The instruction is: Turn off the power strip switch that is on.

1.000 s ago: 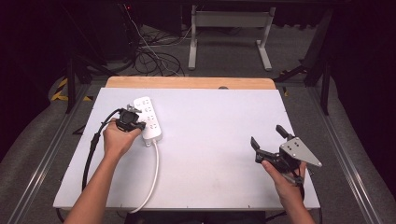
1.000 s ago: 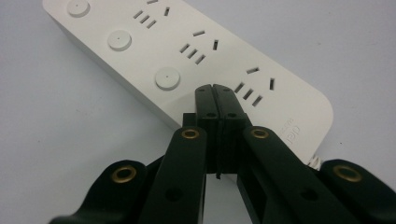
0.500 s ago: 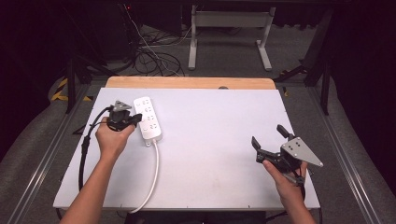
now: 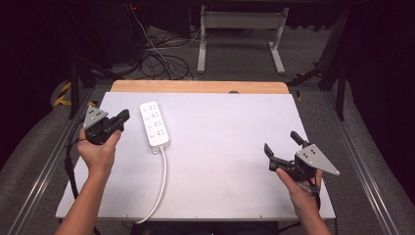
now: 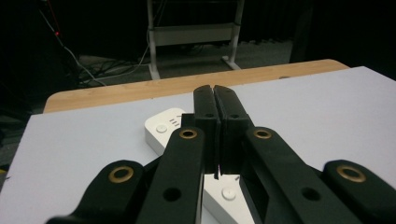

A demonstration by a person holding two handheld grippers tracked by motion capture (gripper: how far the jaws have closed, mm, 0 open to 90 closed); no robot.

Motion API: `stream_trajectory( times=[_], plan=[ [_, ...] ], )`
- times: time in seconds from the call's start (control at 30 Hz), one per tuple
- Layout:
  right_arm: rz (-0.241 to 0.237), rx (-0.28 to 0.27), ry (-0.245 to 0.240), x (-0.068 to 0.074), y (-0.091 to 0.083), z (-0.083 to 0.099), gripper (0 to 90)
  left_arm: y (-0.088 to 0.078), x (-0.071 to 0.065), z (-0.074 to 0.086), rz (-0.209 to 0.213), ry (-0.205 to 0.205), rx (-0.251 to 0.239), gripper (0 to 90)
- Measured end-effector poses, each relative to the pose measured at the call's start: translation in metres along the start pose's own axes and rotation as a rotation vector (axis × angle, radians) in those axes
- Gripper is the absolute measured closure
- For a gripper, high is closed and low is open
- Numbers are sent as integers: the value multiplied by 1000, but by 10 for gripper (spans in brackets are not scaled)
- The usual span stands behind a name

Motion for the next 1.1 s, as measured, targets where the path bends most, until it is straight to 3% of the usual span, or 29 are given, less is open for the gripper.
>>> stream_trajectory(
  times=[0.17,0.37,0.5,0.67,0.7,0.77,0.8,0.83,0.9,0.97,1.0,1.1],
  plan=[
    [1,-5,5,-1,-1,-1,64,-32,-11,10,-2,22,-41,900],
    [-9,-4,-6,3,1,-2,66,-43,-14,11,-34,57,-68,900],
    [-7,0,-9,3,1,-1,67,-36,-16,14,-33,62,-54,857],
    [-7,-3,-4,2,1,-1,67,-31,-18,14,-53,54,-68,624],
    [-3,-2,-5,1,0,-1,67,-29,-19,13,-70,35,-80,562],
    [-4,-2,-6,1,0,-1,67,-27,-18,13,-67,23,-83,439],
    [-4,-2,-6,1,0,-1,67,-25,-19,13,-50,17,-70,439],
    [-6,-2,-6,2,0,-1,67,-25,-19,13,-27,27,-48,261],
    [-6,-2,-7,2,1,-1,67,-25,-22,12,-10,51,-48,241],
    [-5,-1,-8,2,1,-1,67,-24,-25,10,-49,55,-69,239],
    [-6,0,-7,2,1,-1,67,-24,-25,10,-49,55,-69,236],
    [-6,-1,-7,2,1,-1,67,-21,-27,9,-143,49,-61,223]
  ],
)
Point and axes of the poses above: each handheld gripper's, and its own axes: y roughly forward along the jaws, z roughly out of its underside, x roughly to its left, the point moved 3 cm from there along y, roughly forward along the jaws, and after that the axes turned 7 degrees about z, right-handed, at the moved point
